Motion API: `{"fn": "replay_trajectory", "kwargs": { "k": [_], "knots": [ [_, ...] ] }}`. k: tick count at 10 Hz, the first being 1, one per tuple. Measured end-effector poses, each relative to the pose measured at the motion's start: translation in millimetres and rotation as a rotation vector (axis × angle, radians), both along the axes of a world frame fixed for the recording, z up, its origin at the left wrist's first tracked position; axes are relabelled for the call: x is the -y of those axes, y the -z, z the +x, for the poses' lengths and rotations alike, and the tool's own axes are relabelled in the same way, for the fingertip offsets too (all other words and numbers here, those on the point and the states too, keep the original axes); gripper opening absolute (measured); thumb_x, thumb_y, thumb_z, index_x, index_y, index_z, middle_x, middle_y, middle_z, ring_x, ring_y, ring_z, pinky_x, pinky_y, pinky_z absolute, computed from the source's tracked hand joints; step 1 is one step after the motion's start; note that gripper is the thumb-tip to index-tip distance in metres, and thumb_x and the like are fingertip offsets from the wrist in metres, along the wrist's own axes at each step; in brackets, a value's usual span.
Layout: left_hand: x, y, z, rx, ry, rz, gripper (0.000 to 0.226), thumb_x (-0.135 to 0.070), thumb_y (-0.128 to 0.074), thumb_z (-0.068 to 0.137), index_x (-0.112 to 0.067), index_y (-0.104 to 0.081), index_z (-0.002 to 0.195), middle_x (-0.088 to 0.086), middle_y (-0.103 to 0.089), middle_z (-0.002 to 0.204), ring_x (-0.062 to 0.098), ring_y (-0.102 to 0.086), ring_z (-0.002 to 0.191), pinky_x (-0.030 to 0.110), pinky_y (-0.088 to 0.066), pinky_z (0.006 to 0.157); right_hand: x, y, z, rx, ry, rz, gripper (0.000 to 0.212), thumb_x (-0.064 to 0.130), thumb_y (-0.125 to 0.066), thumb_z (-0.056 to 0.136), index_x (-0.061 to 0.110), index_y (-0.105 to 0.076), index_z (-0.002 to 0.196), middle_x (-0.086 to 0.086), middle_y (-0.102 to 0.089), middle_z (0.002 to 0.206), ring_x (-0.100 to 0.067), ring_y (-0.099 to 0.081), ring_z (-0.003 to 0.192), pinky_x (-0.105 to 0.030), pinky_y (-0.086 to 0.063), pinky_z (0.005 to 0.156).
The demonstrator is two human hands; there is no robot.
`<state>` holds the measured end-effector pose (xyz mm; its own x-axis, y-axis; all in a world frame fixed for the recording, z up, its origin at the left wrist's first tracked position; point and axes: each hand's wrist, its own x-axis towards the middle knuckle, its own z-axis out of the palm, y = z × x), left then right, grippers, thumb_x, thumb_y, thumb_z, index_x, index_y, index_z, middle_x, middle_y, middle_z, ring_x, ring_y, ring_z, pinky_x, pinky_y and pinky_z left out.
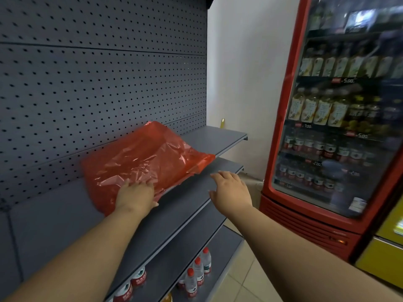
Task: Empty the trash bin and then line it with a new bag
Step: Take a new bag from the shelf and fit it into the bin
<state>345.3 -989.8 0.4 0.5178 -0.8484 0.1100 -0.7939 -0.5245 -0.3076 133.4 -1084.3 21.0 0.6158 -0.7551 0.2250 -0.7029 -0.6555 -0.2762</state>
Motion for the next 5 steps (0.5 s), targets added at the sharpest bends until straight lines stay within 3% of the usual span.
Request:
{"fn": "replay_trajectory", "kwargs": {
  "k": [1, 2, 3, 5],
  "knots": [
    [-8, 0, -7, 0.008, 0.047, 0.018, 0.034, -0.037, -0.049, 0.091, -0.016, -0.053, 0.117, 0.006, -0.065, 0.116, 0.025, -0.058, 0.111, 0.035, -0.037, 0.099, -2, -1, 5, 0.002, -0.007, 0.002, 0.05, 0.032, -0.049, 0.094, 0.021, -0.036, 0.141, -0.003, -0.039, 0.148, -0.024, -0.027, 0.141, -0.038, -0.021, 0.116],
    [-17, -2, -14, 0.0, 0.053, 0.029, 0.025, -0.008, -0.045, 0.088, -0.016, -0.063, 0.103, 0.005, -0.066, 0.112, 0.027, -0.061, 0.104, 0.033, -0.045, 0.089, -5, -2, 8, 0.002, -0.009, 0.006, 0.05, 0.033, -0.049, 0.094, 0.021, -0.036, 0.141, -0.003, -0.04, 0.147, -0.024, -0.028, 0.14, -0.038, -0.021, 0.116],
    [-24, -4, -16, -0.01, 0.031, 0.007, 0.03, 0.001, -0.044, 0.082, -0.014, -0.062, 0.101, 0.007, -0.066, 0.109, 0.028, -0.063, 0.1, 0.033, -0.048, 0.083, -10, -3, 10, -0.002, -0.006, 0.003, 0.049, 0.033, -0.049, 0.094, 0.02, -0.037, 0.14, -0.003, -0.042, 0.146, -0.025, -0.03, 0.139, -0.037, -0.022, 0.116],
    [-38, -16, -12, 0.02, 0.148, -0.319, 0.017, -0.012, -0.05, 0.091, -0.018, -0.061, 0.103, 0.006, -0.071, 0.086, 0.029, -0.069, 0.074, 0.032, -0.047, 0.058, -20, -3, 10, -0.002, 0.01, -0.001, 0.049, 0.032, -0.05, 0.094, 0.019, -0.038, 0.14, -0.004, -0.042, 0.145, -0.025, -0.031, 0.138, -0.037, -0.023, 0.115]
  ]
}}
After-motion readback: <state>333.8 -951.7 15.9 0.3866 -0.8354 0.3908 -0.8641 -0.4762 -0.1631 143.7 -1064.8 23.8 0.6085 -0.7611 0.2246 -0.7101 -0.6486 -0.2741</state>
